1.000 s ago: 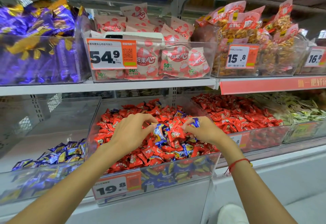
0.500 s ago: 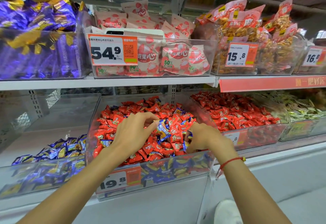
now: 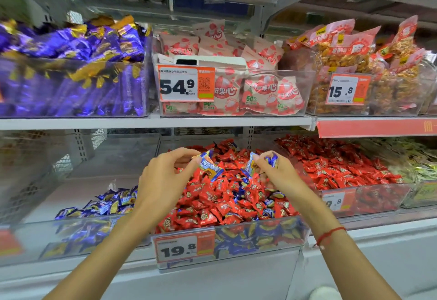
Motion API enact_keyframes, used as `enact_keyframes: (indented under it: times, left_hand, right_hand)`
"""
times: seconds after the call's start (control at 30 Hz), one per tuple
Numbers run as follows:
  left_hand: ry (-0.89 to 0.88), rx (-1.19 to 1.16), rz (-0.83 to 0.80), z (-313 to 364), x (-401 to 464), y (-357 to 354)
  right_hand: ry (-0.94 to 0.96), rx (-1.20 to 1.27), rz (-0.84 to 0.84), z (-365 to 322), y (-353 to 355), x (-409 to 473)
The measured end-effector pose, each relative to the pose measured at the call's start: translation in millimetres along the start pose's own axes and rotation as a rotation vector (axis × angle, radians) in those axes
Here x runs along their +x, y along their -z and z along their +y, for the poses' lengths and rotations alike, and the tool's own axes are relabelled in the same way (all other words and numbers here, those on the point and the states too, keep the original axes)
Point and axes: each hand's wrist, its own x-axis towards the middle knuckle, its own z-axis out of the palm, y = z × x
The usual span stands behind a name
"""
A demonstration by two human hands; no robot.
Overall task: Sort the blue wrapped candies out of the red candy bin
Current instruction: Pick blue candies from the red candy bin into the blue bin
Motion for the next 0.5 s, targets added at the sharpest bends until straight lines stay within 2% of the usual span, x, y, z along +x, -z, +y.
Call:
enact_keyframes:
  times: [0.1,0.23,0.3,0.4,0.5]
  left_hand:
    - [0.078,-0.113,0.154,-13.4,-11.5,32.3]
    - [0.197,0.030,0.338,-43.8,-14.9,82.2]
    - [0.272,0.126,0.386,-56.6,-15.9,100.5]
    - [0.435,0.139,0.438,-73.7,-16.3,113.4]
    - [0.505,0.039,0.387,-98.5,-12.6,120.1]
  right_hand:
    - [0.038,0.063,-0.118,-24.8,-32.5,-12.8]
    - [0.174,0.020,-0.252,-49.1,-92.3,-28.3]
    - [0.318,-0.035,-0.252,-59.2,-129.2,-26.2]
    - [0.549,-0.361,-0.269,-68.5,-181.5,-11.5]
    - [0.622,-0.789,-0.330,-70.8,-216.2,5.9]
